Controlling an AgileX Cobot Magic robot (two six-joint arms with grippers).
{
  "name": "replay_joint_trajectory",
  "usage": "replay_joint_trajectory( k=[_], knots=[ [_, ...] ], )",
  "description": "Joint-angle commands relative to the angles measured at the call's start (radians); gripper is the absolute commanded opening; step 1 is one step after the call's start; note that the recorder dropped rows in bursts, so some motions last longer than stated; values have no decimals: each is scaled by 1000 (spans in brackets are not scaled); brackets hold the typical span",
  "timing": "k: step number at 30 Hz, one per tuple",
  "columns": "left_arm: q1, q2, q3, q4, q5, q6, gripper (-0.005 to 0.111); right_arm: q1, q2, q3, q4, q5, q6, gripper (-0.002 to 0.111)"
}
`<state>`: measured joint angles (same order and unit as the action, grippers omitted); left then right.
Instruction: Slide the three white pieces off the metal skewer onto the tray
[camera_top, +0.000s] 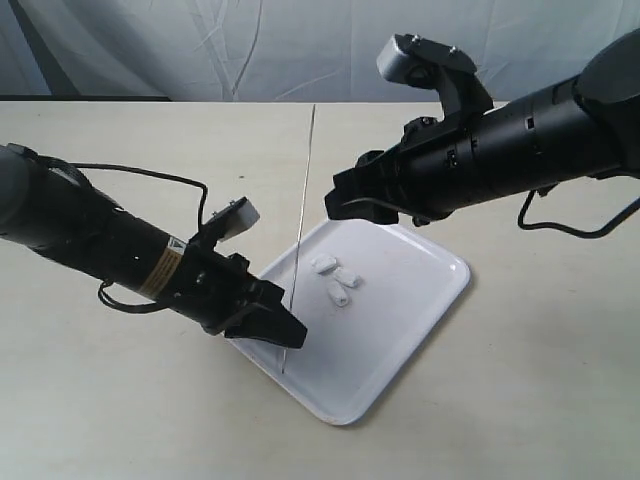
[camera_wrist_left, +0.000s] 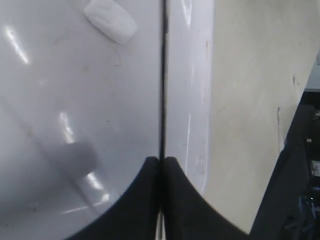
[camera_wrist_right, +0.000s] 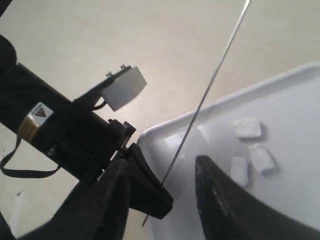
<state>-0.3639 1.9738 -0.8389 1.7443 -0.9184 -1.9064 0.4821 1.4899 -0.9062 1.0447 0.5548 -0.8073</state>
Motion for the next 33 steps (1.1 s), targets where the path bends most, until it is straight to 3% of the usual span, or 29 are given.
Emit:
replay_joint_trajectory(
  k=[1,16,25,33],
  knots=[
    [-8,16,-5,0,-76,-30,0,-3,-36,4,-9,9,0,41],
    [-8,63,36,0,-113,-64,0,-3,-42,4,13,34,5,41],
    [-8,74,36,0,-103,-50,29,-3,-42,4,13,32,5,41],
    [35,74,36,0,-212,-1,31,-3,-42,4,13,21,5,38]
  ],
)
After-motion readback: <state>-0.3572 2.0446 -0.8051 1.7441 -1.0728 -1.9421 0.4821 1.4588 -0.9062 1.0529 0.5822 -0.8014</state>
